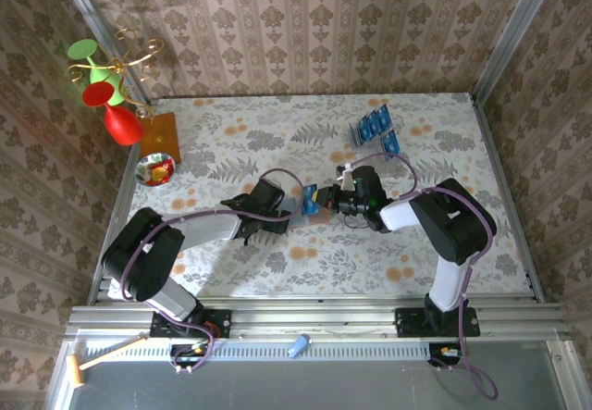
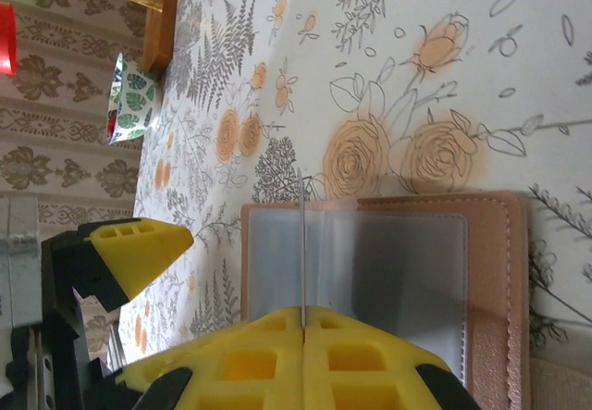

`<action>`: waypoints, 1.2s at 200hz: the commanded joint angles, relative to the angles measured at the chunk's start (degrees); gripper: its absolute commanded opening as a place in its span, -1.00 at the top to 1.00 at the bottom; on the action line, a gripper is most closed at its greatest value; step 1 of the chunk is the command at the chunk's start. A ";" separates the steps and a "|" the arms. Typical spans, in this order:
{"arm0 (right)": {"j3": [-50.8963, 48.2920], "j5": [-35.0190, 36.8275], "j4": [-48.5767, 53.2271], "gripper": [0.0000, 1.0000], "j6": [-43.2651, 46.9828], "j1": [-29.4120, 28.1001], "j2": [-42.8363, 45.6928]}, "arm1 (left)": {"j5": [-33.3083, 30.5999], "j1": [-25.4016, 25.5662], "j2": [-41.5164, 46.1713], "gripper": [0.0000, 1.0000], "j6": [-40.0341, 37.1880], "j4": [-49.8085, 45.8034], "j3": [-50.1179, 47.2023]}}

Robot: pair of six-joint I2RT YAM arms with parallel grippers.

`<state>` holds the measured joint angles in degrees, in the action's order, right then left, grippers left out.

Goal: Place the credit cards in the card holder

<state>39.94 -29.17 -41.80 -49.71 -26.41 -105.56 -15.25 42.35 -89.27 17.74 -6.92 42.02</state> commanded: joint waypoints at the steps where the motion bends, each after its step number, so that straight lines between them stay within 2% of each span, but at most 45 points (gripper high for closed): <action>1: 1.53 -0.53 -4.08 1.00 -0.11 -0.30 -1.76 | 0.34 0.28 0.96 -1.00 0.37 -1.78 -1.24; 128: 3.21 -2.91 -8.51 1.00 -1.30 -0.83 -7.33 | -0.31 0.28 0.87 -1.00 -0.17 -1.63 -1.55; 240: 1.22 -6.14 -10.30 1.00 -0.82 -0.74 -8.79 | -0.56 0.28 1.29 -1.00 -0.35 -2.13 -1.51</action>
<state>41.89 -33.15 -50.13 -51.05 -26.89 -113.03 -15.27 42.35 -88.97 17.76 -6.81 41.63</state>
